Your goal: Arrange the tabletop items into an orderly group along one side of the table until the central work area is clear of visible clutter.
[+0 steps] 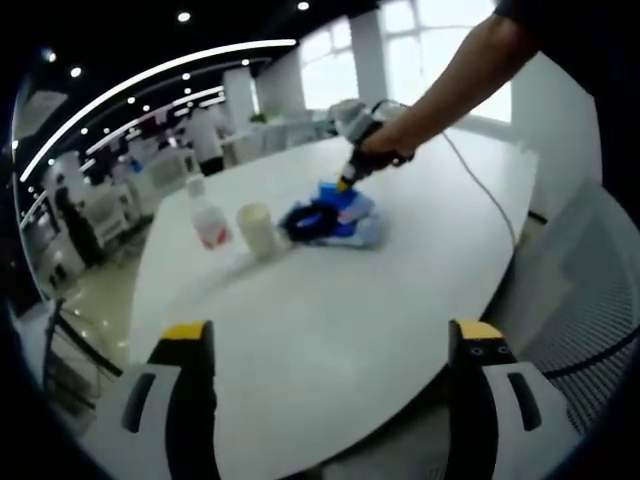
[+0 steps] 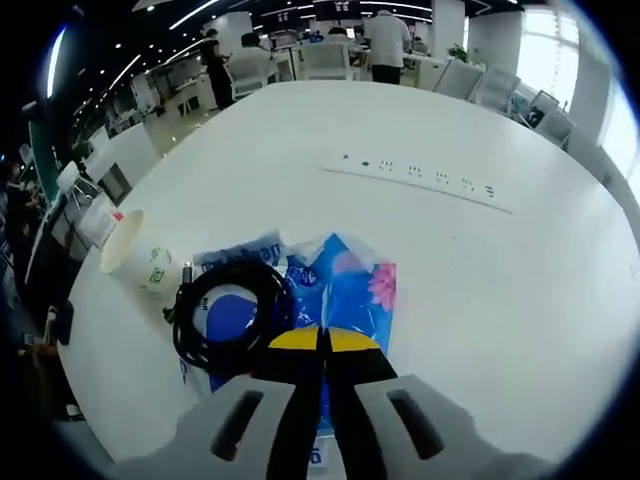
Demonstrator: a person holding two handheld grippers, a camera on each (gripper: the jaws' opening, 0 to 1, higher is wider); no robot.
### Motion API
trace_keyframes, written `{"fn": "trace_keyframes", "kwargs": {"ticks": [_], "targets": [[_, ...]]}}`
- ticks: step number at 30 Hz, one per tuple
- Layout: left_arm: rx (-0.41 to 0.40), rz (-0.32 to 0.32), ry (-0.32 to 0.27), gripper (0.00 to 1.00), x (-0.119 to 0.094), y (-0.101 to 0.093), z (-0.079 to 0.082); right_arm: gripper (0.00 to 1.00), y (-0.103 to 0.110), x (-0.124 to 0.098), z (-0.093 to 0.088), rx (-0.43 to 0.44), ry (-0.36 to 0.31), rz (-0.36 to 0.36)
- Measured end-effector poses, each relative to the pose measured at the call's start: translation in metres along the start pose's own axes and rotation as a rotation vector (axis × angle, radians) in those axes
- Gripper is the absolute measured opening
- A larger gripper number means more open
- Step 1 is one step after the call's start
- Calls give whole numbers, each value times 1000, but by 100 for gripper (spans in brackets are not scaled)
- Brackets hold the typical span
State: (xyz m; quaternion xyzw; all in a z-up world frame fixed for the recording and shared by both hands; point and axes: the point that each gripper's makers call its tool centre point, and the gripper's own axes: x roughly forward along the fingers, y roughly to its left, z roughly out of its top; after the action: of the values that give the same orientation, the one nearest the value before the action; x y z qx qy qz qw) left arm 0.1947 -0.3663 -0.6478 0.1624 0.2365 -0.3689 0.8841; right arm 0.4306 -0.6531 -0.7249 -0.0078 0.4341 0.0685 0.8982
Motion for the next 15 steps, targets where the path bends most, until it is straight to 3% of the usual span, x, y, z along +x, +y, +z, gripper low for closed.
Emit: {"fn": "trace_keyframes", "kwargs": {"ticks": [15], "targets": [[12,2,-20,94,0,0,4,0,-22,-22,7,-17,-22,-49]]}}
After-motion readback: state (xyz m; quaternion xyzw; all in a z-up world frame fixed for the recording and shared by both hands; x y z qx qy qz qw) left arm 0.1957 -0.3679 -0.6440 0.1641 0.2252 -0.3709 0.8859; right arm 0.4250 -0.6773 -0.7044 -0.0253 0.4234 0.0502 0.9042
